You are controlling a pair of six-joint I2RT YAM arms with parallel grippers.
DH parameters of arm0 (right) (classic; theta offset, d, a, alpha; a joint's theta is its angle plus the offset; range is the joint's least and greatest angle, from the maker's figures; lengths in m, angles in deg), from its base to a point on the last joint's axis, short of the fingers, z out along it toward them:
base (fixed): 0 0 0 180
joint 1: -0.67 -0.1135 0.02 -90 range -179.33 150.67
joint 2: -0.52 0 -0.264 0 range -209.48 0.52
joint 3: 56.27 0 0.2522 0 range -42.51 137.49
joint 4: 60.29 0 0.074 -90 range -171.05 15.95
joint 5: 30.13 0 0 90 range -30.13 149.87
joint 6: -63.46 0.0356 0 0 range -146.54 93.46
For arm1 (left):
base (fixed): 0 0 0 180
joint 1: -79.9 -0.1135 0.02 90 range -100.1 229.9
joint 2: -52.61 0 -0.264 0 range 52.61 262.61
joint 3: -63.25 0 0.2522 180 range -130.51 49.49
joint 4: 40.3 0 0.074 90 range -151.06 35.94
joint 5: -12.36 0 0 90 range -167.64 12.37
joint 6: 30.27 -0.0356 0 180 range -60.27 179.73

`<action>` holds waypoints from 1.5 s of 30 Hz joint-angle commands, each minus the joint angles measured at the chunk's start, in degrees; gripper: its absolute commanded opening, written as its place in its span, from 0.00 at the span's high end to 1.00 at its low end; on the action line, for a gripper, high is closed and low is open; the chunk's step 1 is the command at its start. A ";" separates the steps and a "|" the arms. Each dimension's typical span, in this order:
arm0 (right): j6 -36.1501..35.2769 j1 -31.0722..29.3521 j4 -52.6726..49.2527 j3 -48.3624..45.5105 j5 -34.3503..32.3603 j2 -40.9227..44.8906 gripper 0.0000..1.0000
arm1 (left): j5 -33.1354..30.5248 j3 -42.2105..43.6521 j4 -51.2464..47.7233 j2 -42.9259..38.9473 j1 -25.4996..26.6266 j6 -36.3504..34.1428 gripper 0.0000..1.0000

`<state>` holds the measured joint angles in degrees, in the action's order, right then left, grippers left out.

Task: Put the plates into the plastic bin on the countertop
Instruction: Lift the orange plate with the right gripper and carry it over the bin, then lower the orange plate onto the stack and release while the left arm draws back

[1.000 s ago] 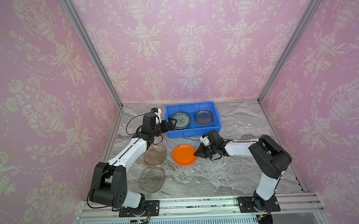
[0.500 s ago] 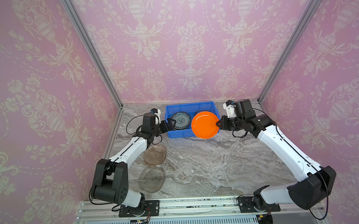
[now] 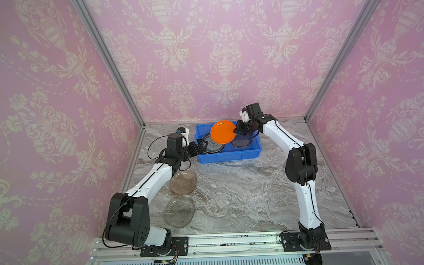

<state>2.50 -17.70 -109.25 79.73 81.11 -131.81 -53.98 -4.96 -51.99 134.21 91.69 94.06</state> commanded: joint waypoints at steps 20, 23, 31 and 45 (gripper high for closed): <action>4.43 -4.31 -3.20 16.90 4.46 -15.23 0.86 | -0.59 -0.03 -3.21 -0.92 -0.37 -2.21 0.02; 4.00 -4.41 -3.21 16.30 3.66 -14.22 0.76 | -0.63 -0.19 -3.35 -0.79 -0.36 -2.08 0.02; 1.73 -4.53 -2.29 10.39 0.62 -6.71 0.59 | -3.95 -1.42 -8.27 -2.78 -0.59 -5.15 0.01; -3.86 -4.53 -0.46 -5.44 -0.72 15.93 0.49 | -11.39 6.55 -8.83 -9.83 -18.10 -1.69 0.01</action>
<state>0.09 -22.12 -110.82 79.42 79.18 -119.39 -62.06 -0.83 -59.93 125.01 75.43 90.97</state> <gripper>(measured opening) 0.514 0.990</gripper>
